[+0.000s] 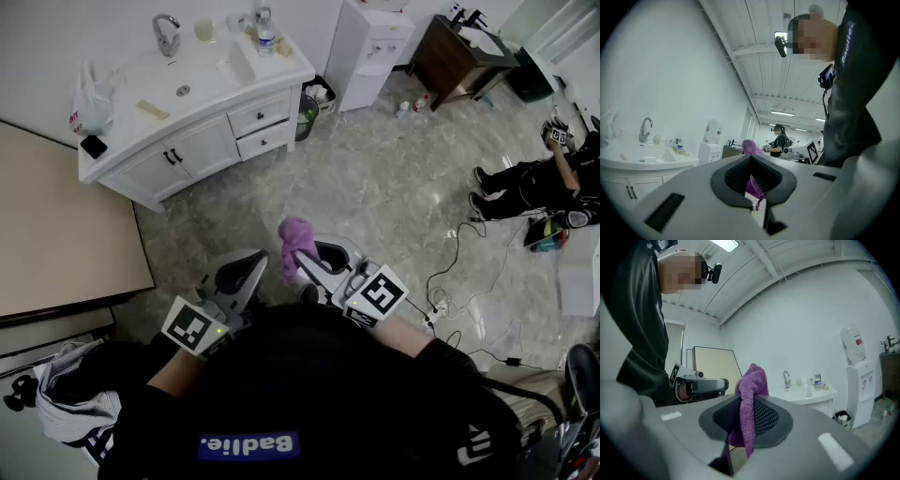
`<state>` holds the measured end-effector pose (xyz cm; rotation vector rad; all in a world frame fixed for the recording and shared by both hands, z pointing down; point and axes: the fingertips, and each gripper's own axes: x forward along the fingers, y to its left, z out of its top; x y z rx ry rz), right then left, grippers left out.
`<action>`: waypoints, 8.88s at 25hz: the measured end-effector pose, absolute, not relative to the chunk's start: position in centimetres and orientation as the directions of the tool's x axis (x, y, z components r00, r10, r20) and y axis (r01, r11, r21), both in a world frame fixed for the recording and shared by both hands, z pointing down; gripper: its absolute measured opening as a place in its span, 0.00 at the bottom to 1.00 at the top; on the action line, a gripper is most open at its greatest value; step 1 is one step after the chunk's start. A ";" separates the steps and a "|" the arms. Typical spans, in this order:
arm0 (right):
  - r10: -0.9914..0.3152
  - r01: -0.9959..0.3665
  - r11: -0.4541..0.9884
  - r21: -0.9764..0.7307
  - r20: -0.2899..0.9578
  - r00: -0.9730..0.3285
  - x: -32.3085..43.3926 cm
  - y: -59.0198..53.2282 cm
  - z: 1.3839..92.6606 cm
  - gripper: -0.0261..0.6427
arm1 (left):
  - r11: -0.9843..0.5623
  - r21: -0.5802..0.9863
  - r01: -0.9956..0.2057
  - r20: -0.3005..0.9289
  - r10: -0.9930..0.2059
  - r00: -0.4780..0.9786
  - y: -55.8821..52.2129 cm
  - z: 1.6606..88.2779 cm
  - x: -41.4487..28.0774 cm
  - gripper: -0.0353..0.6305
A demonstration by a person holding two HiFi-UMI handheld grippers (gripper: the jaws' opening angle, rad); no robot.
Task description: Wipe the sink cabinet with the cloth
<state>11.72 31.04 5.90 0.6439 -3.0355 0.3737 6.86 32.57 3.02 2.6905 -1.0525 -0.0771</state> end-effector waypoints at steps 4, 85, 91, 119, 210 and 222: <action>-0.393 -0.397 0.889 -0.229 0.066 -0.917 11.7 31.0 6.0 0.12 | -0.704 0.253 -0.663 0.045 -0.676 0.735 32.4 3.1 6.9 0.06; -0.359 -0.410 0.874 -0.260 0.220 -0.907 -3.7 -13.8 36.0 0.13 | -0.449 0.215 -0.868 0.107 -0.872 0.477 -11.1 26.2 -6.7 0.06; -0.427 -0.478 0.858 -0.188 0.258 -0.867 -5.5 -17.0 44.0 0.13 | -0.468 0.212 -0.858 0.065 -0.869 0.490 -13.2 32.4 -7.3 0.06; -0.626 -0.603 0.774 0.190 0.089 -0.775 -12.7 -26.4 55.0 0.13 | -0.511 0.039 -0.859 -0.162 -0.851 0.499 -18.6 50.1 -11.0 0.06; -0.507 -0.504 0.861 0.061 0.171 -0.845 -11.5 -25.1 68.1 0.12 | -0.561 -0.025 -0.828 -0.220 -0.805 0.552 -17.2 57.7 -11.8 0.06; -0.648 -0.639 0.762 0.104 0.145 -0.748 -4.9 -31.8 69.1 0.12 | -0.566 -0.026 -0.824 -0.201 -0.804 0.559 -17.1 58.5 -11.4 0.06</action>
